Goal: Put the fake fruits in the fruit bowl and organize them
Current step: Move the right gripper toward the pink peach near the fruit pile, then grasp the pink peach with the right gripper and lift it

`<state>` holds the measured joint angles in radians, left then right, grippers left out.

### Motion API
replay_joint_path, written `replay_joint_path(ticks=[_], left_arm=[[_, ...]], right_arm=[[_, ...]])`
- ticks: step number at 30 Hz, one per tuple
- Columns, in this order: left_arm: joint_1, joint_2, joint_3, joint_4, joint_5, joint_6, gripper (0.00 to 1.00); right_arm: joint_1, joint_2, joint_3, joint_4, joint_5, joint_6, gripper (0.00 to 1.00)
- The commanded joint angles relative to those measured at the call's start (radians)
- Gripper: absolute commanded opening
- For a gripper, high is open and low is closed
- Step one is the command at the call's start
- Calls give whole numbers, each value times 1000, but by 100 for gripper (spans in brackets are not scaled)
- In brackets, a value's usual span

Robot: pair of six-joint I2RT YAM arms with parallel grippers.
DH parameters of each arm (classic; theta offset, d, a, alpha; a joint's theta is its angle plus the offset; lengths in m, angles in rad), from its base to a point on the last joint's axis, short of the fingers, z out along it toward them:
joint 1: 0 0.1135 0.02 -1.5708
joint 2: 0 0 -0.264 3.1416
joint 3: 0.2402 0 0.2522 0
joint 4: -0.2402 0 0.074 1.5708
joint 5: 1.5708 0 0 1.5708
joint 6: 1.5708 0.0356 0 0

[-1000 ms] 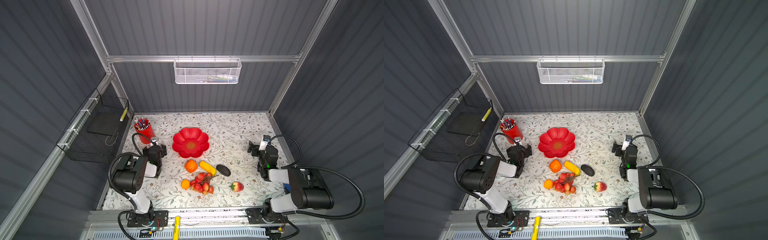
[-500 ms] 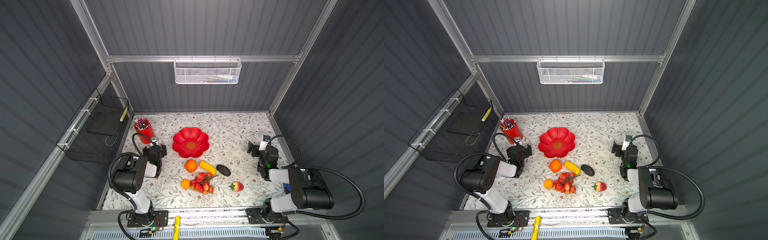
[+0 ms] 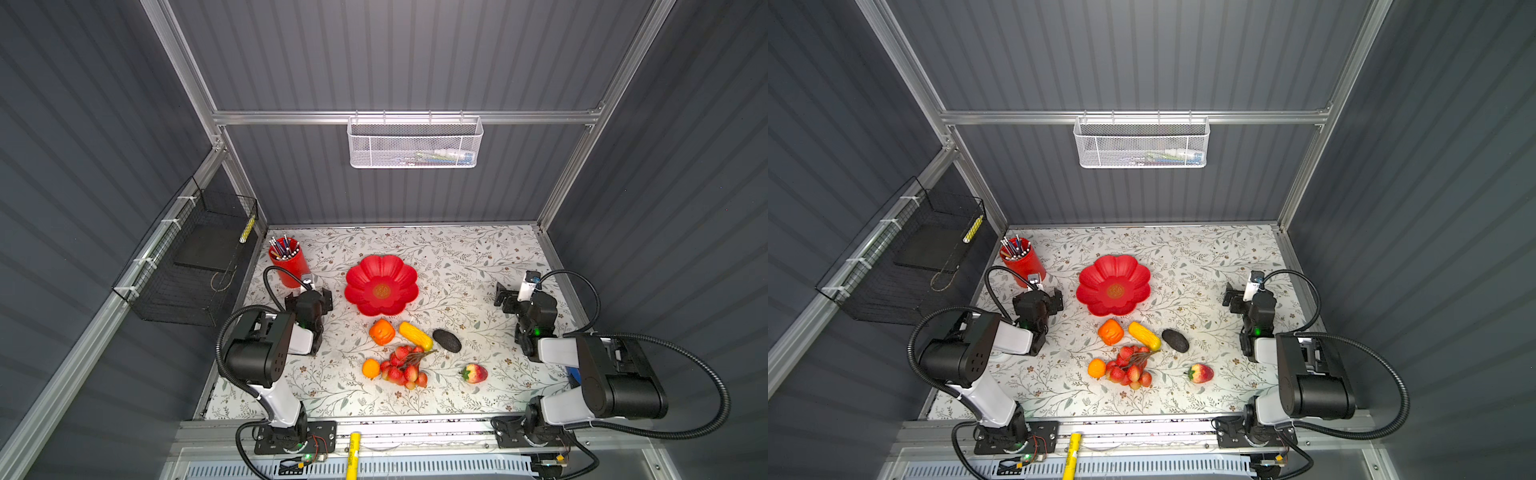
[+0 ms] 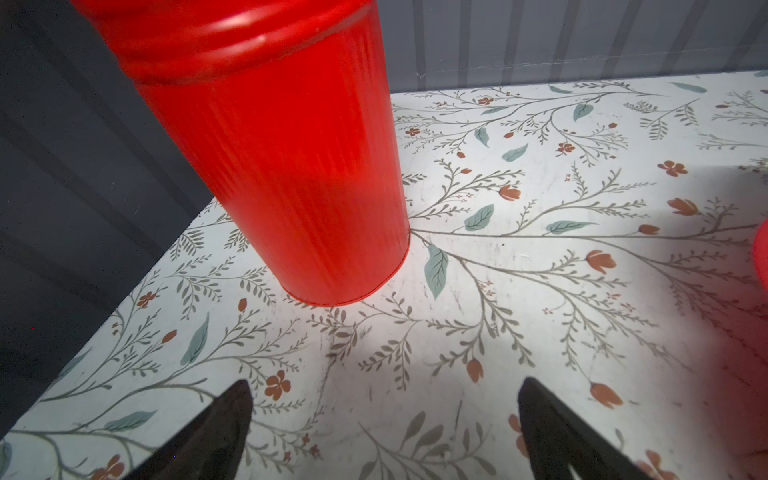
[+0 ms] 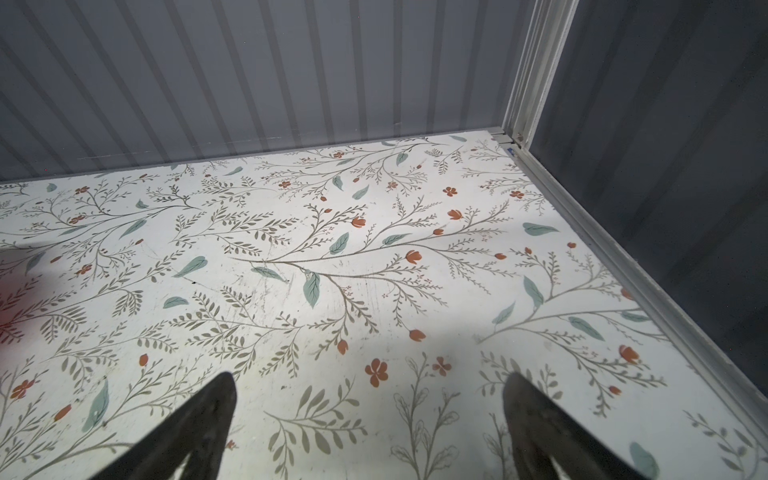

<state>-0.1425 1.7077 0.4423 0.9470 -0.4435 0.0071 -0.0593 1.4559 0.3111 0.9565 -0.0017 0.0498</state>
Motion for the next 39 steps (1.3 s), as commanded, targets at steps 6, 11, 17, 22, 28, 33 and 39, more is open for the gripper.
replay_joint_path(ticks=[6, 11, 17, 22, 28, 33, 39], left_arm=[[1, -423, 148, -557, -57, -192, 100], [1, -639, 238, -799, 90, -246, 100], [1, -724, 289, -906, 206, -174, 100], [1, -710, 289, -907, 253, -158, 100], [2, -748, 288, -916, 261, -167, 100], [1, -784, 282, -944, 257, -147, 100], [1, -813, 274, -944, 257, -141, 100]], right_arm=[[-4, -329, 216, -557, 156, 287, 99], [-31, -455, 291, -746, -134, 395, 99], [-24, -551, 356, -1108, -288, 564, 99], [27, -620, 309, -1338, -325, 671, 99], [146, -740, 229, -1523, -324, 858, 99], [349, -764, 182, -1594, -262, 1045, 99], [450, -755, 117, -1618, -264, 1169, 99]])
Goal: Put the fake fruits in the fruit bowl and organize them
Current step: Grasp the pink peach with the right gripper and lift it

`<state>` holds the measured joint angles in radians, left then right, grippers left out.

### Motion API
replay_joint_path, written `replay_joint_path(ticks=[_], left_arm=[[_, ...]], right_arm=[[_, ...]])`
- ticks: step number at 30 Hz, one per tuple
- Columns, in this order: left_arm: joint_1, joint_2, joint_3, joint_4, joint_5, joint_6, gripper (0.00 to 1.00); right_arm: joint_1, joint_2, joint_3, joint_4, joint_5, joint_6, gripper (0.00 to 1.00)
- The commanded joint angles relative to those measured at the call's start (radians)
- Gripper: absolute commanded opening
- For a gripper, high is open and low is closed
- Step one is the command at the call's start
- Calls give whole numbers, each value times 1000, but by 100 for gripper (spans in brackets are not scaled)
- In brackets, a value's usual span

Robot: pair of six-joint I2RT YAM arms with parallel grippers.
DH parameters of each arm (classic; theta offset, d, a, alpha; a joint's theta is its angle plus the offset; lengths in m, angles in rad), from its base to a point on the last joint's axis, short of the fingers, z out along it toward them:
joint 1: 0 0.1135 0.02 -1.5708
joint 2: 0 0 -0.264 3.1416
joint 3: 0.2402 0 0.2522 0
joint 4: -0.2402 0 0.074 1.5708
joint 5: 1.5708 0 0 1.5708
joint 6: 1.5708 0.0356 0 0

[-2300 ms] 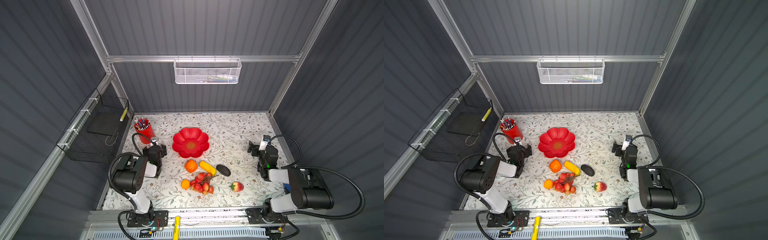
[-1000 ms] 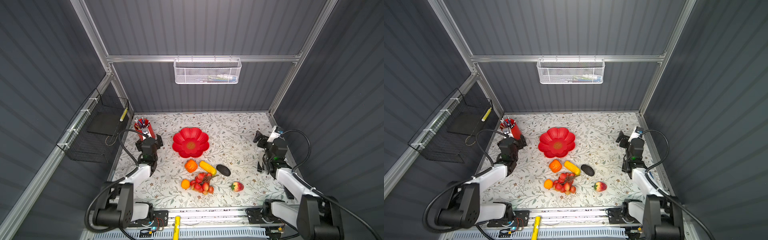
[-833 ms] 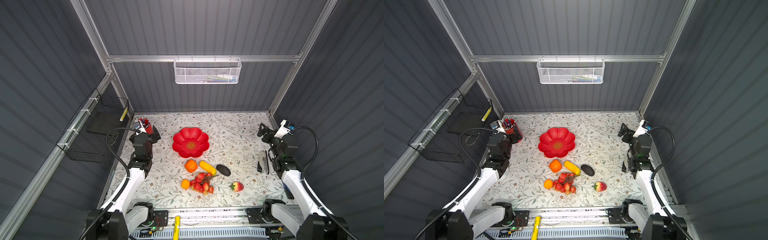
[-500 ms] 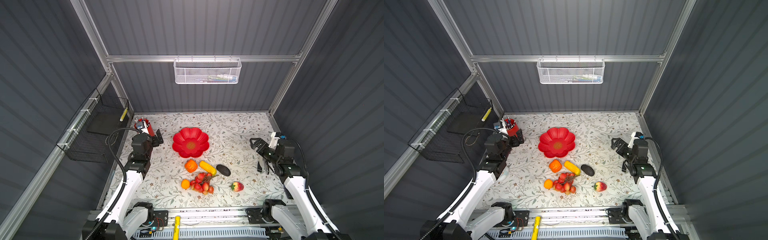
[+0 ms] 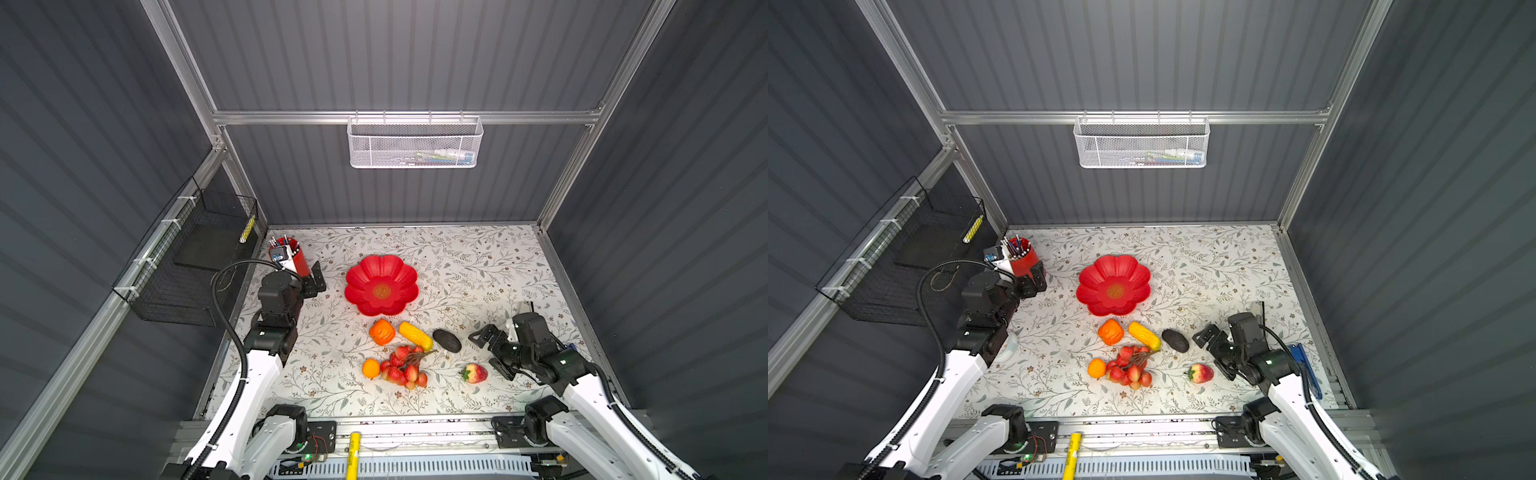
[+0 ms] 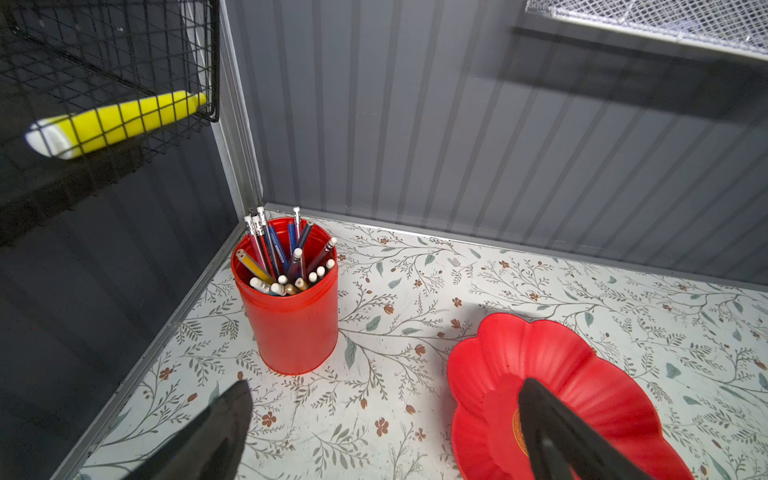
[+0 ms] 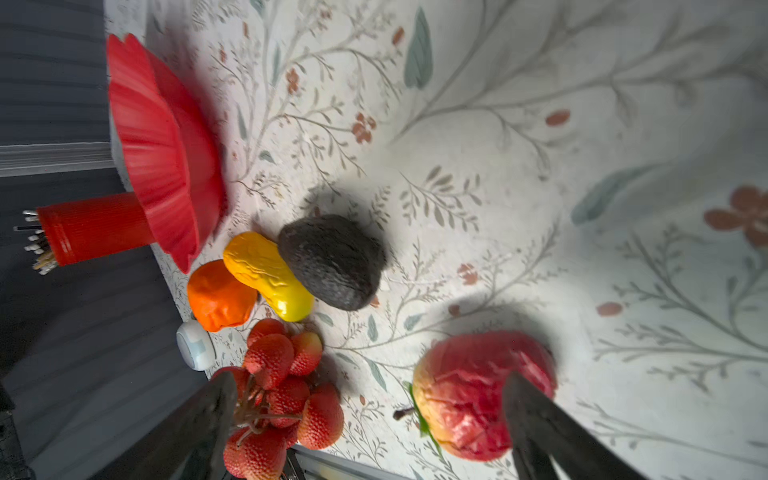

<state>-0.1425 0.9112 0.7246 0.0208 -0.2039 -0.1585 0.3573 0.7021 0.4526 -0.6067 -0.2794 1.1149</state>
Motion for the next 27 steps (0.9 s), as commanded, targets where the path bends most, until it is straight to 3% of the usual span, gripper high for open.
replay_joint_path(ticks=[1, 6, 17, 27], left_arm=[[1, -18, -5, -21, 21, 27, 100], [1, -26, 1, -36, 32, 26, 100], [1, -25, 3, -41, 52, 21, 100], [1, -24, 8, -48, 60, 24, 100]], right_arm=[[46, -1, -36, -59, 3, 124, 99], [91, -4, -73, -107, -18, 164, 99], [142, 37, -138, 55, 9, 282, 98], [157, 181, -144, 178, 42, 303, 83]])
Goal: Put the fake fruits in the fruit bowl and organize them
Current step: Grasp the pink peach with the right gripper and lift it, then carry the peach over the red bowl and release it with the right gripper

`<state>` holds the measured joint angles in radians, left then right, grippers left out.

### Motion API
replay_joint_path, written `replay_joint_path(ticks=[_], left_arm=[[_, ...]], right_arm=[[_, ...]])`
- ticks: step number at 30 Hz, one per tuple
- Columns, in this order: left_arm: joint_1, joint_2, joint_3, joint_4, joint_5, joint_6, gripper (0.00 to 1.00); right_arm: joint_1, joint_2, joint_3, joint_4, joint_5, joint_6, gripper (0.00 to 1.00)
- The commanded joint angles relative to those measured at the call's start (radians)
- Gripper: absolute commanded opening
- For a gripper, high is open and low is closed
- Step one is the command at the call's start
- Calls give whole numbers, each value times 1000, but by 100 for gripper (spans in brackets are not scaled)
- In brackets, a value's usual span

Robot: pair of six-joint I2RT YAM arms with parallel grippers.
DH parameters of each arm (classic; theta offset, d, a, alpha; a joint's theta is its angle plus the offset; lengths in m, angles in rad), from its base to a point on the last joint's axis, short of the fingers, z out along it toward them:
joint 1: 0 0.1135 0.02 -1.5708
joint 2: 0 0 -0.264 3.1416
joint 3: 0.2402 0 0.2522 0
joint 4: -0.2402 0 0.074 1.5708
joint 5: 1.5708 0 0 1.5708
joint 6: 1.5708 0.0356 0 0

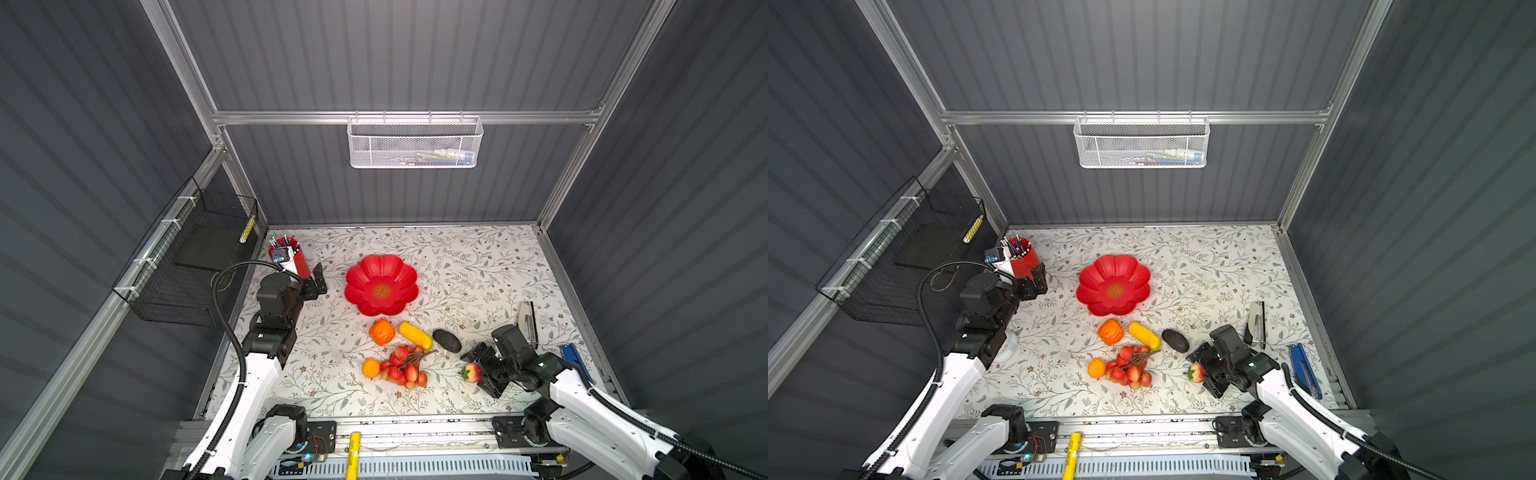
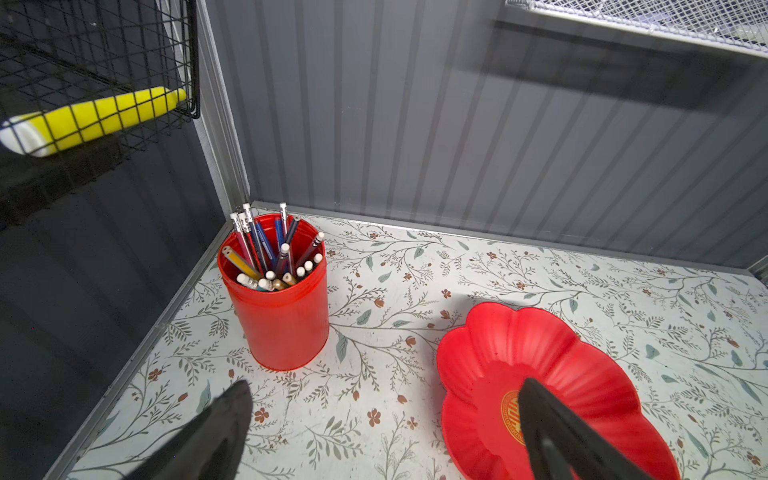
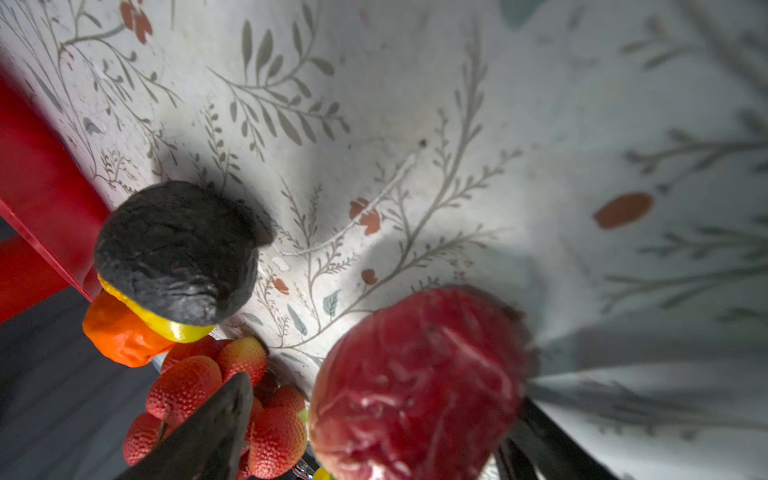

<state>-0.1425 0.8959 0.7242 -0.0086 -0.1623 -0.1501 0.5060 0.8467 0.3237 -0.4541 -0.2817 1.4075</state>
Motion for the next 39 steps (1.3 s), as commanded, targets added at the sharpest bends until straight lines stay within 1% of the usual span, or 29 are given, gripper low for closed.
replay_joint_path(ticks=[1, 7, 9, 11, 13, 15, 17, 21, 24, 26, 28, 30, 34, 37, 39], left_arm=[[1, -9, 8, -18, 18, 17, 100], [1, -5, 10, -20, 24, 17, 100], [1, -4, 10, -20, 27, 16, 100], [1, -2, 10, -22, 28, 17, 100], [1, 0, 12, -27, 26, 18, 100], [2, 3, 13, -28, 24, 20, 100], [1, 5, 14, -28, 24, 19, 100], [1, 8, 16, -31, 19, 23, 100], [1, 6, 17, -36, 11, 27, 100], [1, 4, 17, -36, 8, 29, 100], [1, 2, 16, -36, 4, 30, 100], [3, 3, 17, -37, 2, 32, 100], [3, 4, 18, -41, -8, 37, 100], [3, 4, 19, -47, -24, 40, 100], [3, 2, 19, -47, -32, 41, 100]], right_arm=[[11, 46, -17, 37, 48, 11, 81], [17, 106, -18, 115, 69, 8, 66], [19, 123, -17, 124, 77, 5, 64], [18, 133, -13, 133, 91, -10, 58], [19, 135, -12, 137, 113, -24, 50], [19, 129, -9, 140, 132, -40, 44], [19, 120, 1, 125, 152, -60, 42], [20, 86, 49, 50, 209, -128, 41], [19, 21, 120, -29, 304, -233, 41], [20, -1, 182, -33, 359, -340, 42], [21, 16, 265, -26, 394, -450, 42], [25, 80, 370, 4, 412, -572, 43], [51, 245, 542, 60, 408, -756, 44], [80, 425, 695, 60, 383, -857, 44], [97, 538, 795, 61, 332, -906, 45]])
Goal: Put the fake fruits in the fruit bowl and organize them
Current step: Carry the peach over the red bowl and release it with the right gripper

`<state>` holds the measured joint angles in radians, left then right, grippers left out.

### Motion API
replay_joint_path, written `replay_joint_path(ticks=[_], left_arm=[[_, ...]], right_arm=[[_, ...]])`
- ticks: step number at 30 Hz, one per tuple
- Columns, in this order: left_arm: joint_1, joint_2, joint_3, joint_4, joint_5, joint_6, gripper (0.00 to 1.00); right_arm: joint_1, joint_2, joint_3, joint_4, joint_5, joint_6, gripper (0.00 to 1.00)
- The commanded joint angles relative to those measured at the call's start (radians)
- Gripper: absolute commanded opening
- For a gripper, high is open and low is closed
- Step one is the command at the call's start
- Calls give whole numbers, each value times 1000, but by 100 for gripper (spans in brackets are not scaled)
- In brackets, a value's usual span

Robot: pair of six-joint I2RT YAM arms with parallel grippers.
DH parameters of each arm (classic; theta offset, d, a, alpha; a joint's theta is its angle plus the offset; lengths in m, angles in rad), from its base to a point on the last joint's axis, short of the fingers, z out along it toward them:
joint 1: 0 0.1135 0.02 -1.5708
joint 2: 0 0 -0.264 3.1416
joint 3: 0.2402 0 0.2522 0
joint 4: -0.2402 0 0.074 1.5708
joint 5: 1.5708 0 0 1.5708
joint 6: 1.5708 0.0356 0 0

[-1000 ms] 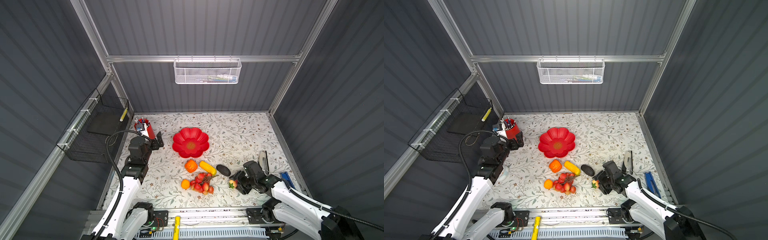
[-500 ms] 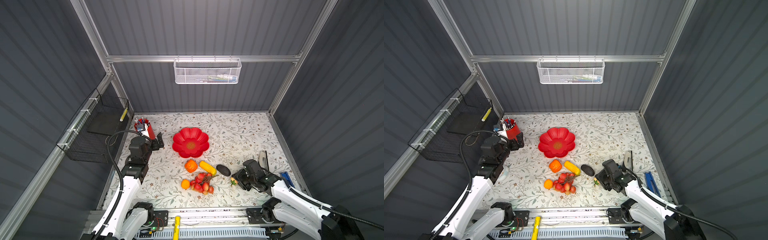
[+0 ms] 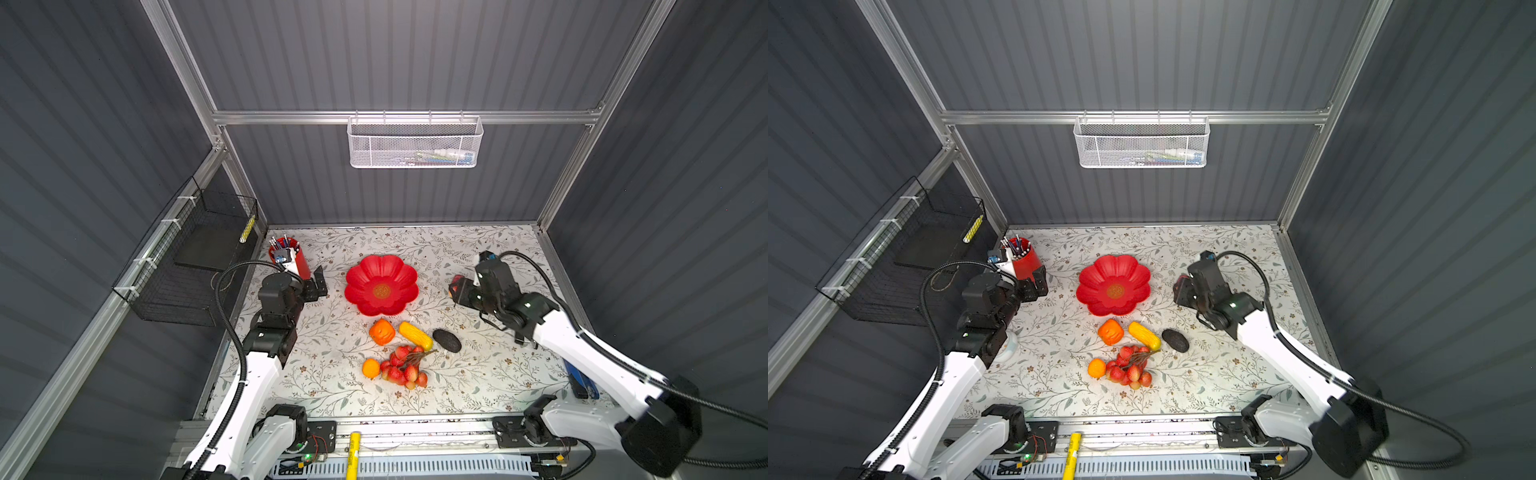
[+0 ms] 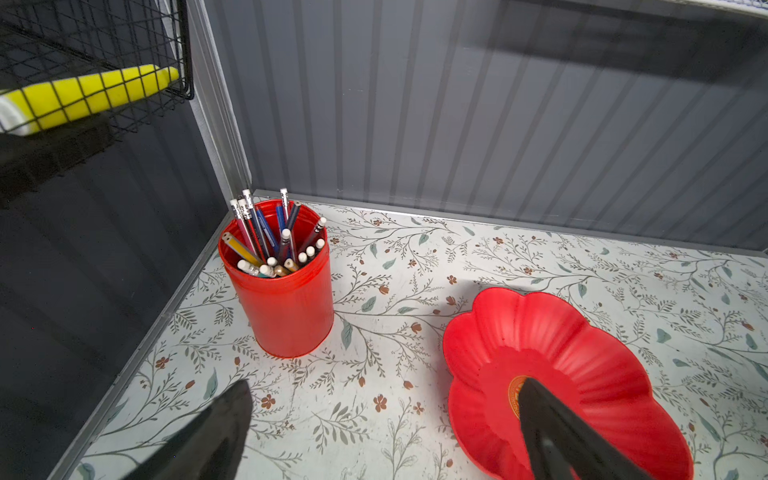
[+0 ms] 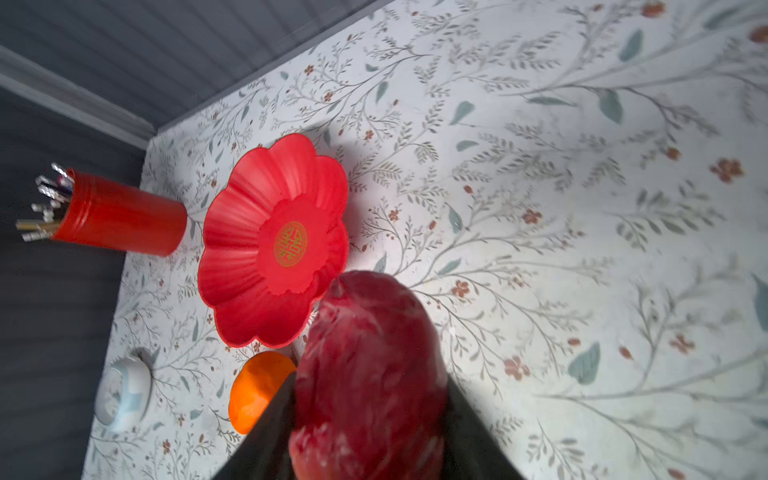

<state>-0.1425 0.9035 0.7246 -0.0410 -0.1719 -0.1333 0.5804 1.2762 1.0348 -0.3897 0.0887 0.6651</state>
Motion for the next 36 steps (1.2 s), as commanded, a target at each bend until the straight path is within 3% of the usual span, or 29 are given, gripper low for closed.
replay_joint_path(ticks=[1, 8, 20, 28, 36], left_arm=[[3, -7, 18, -14, -24, 24, 100], [3, -5, 18, -13, -47, 3, 100], [3, -12, 18, -20, -65, 4, 100], [3, -7, 21, -22, -62, 4, 100], [4, 4, 25, -32, -70, -3, 100]], right_arm=[[31, 160, 129, -6, -60, -180, 45], [108, 563, 520, -179, -70, -324, 46], [119, 930, 812, -236, -68, -379, 47], [119, 1051, 924, -283, -55, -381, 51], [116, 1051, 978, -307, -46, -377, 71]])
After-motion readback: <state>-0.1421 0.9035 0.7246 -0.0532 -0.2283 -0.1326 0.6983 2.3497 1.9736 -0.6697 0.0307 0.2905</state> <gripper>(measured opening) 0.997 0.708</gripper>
